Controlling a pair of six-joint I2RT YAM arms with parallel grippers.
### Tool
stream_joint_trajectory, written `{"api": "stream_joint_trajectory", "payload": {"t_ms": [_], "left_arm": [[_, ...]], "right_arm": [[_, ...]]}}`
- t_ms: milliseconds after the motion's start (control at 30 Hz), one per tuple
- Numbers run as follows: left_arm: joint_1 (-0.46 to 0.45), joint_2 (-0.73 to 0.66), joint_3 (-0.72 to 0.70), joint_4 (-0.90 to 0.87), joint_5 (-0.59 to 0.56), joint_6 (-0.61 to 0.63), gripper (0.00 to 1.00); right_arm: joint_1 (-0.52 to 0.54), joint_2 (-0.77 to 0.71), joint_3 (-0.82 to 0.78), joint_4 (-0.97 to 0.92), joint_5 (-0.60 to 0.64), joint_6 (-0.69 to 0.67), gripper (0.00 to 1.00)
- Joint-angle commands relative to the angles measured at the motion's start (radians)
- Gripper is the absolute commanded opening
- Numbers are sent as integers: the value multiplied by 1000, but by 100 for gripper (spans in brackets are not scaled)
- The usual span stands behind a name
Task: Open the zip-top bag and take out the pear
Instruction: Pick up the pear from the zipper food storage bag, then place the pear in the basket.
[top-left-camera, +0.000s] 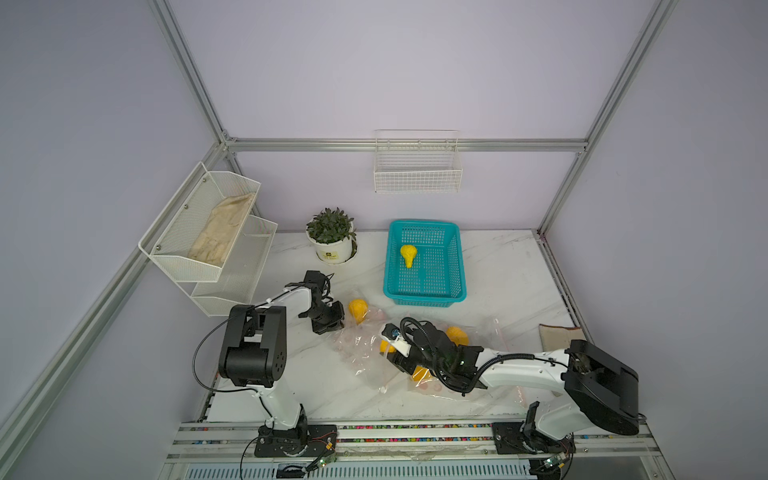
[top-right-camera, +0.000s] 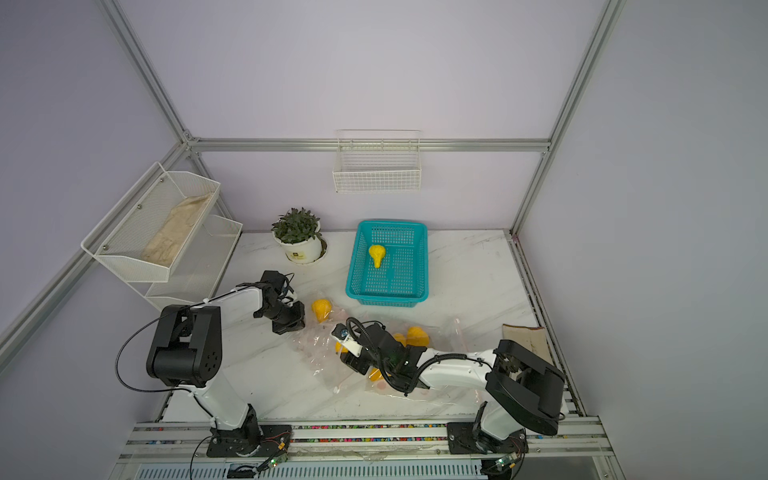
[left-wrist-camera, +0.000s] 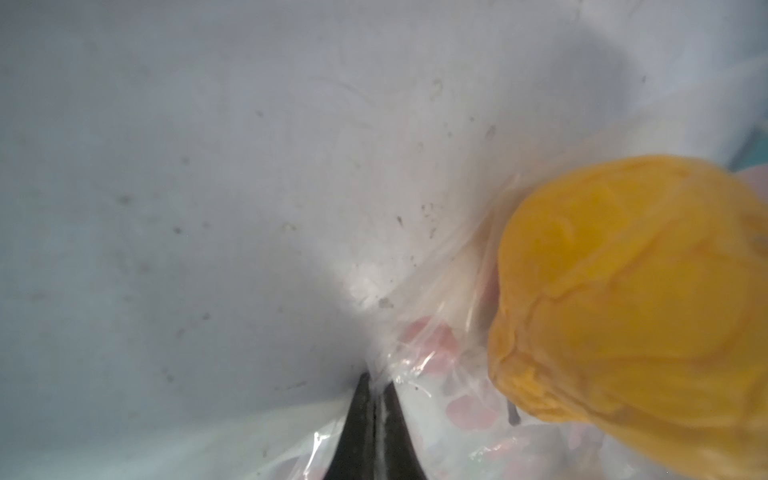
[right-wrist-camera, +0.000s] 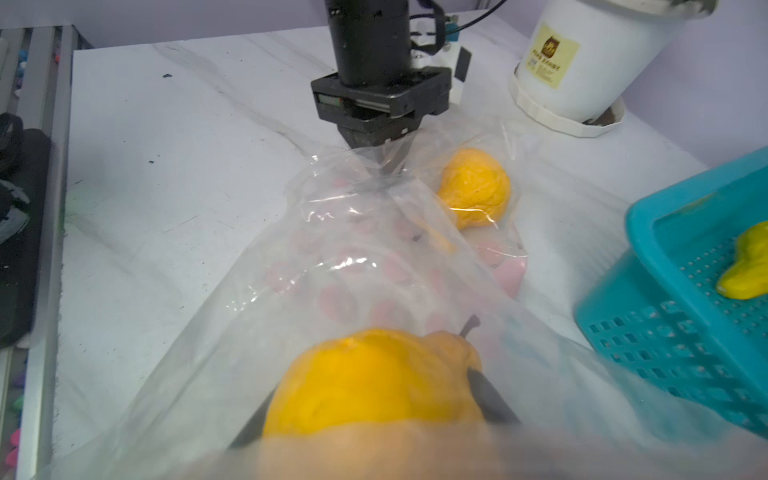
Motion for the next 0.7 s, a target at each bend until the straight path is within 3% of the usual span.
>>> {"api": "stream_joint_trajectory", "payload": {"t_ms": [0,233,367,533,667], "left_arm": [[31,3,-14,-48,-158,-1,0],[51,-24,-17,-57,-157,2,0],[53,-36,-23,-57,-131,5,0],[53,-44,-34,-41,-76,4,0],[52,-52,-40,-34,-56,7,0]], "right_arm": [[-3,-57,-32,82,122,-20,43],[-11,-205,-77,103,218,-49,42],[-106,-230,3,4,200,-4,42],[-287,-119,216,-181,81,70,41],[-397,69,421,-314,21,104,42]]}}
